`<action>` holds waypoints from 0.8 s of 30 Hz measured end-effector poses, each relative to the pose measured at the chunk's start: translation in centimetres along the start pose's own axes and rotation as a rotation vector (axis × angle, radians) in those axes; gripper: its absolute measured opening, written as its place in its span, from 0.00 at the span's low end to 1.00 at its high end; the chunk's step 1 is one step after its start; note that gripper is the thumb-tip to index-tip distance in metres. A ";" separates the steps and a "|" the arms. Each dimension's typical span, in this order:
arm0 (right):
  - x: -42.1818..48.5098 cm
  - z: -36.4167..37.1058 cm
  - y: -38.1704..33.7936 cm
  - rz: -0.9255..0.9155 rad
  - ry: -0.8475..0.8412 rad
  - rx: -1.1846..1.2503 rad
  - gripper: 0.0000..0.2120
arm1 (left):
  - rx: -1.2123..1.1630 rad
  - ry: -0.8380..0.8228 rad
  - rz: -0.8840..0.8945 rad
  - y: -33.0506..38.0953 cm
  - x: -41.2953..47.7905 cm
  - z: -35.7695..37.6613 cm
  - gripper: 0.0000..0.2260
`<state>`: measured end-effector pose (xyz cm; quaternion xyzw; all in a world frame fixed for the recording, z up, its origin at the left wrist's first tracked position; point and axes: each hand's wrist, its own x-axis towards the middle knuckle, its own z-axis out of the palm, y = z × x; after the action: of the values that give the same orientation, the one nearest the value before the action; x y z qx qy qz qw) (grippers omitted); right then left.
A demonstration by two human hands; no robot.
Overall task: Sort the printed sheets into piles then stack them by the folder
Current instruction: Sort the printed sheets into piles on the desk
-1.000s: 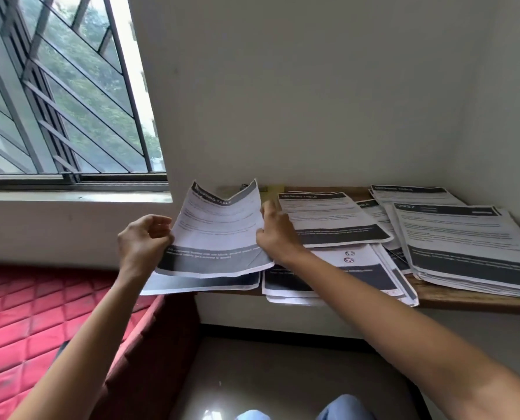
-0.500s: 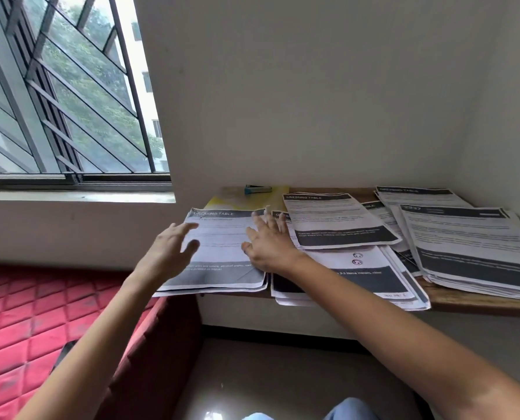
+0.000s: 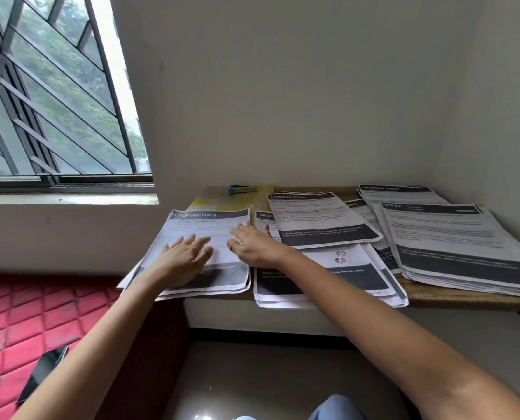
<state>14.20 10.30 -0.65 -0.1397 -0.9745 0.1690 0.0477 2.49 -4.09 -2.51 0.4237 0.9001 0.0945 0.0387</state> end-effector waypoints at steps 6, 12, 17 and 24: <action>-0.4 -4.1 6.2 0.235 0.283 0.055 0.19 | -0.171 0.135 0.201 5.9 1.3 -2.1 0.22; -3.0 -6.1 14.5 0.584 0.274 -0.186 0.32 | -0.250 0.040 0.308 12.3 3.8 -1.1 0.23; -4.8 -6.2 17.7 0.644 0.302 -0.166 0.36 | -0.182 0.000 0.295 15.2 6.0 1.2 0.27; -5.6 -4.3 19.1 0.597 0.476 -0.109 0.32 | -0.042 -0.053 0.243 15.7 7.1 3.8 0.30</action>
<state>25.08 27.32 -3.42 -0.4551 -0.8601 0.0862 0.2139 10.37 11.67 -2.98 0.5311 0.8385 0.1062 0.0595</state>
